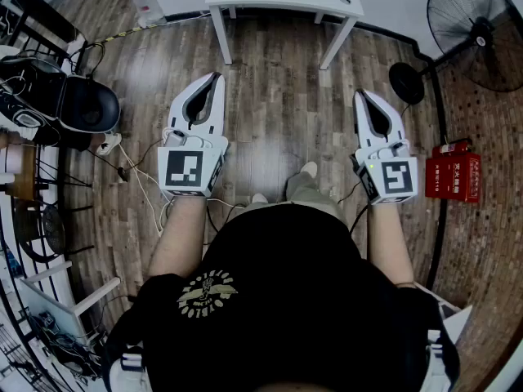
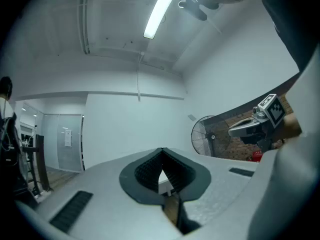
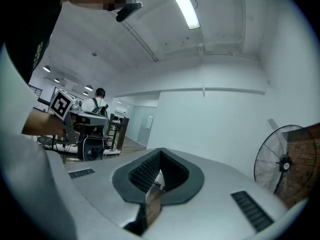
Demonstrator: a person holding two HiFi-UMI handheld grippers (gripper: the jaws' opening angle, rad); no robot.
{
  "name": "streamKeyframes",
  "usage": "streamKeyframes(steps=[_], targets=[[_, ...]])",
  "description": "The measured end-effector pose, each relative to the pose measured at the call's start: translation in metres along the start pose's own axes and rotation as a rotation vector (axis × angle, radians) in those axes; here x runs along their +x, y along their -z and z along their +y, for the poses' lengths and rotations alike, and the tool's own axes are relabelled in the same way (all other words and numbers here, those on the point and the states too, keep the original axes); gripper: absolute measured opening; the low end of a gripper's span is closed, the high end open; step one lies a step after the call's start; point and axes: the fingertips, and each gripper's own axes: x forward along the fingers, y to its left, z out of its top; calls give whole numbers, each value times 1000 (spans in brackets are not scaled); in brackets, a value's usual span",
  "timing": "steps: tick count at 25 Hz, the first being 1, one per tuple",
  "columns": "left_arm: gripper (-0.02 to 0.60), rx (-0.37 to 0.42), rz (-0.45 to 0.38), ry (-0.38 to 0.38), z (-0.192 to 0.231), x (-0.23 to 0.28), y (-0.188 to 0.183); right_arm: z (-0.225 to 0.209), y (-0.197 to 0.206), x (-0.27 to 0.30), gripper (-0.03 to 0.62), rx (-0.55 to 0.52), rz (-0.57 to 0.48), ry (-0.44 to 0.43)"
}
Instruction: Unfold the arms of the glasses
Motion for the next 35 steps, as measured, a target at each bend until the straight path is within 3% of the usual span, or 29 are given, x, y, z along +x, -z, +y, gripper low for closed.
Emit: streamKeyframes(steps=[7, 19, 35], targets=[[6, -6, -2, -4, 1, 48, 12, -10, 10, 32, 0, 42, -36, -54], [6, -27, 69, 14, 17, 146, 50, -83, 41, 111, 0, 82, 4, -38], [6, -37, 72, 31, 10, 246, 47, -161, 50, 160, 0, 107, -15, -39]])
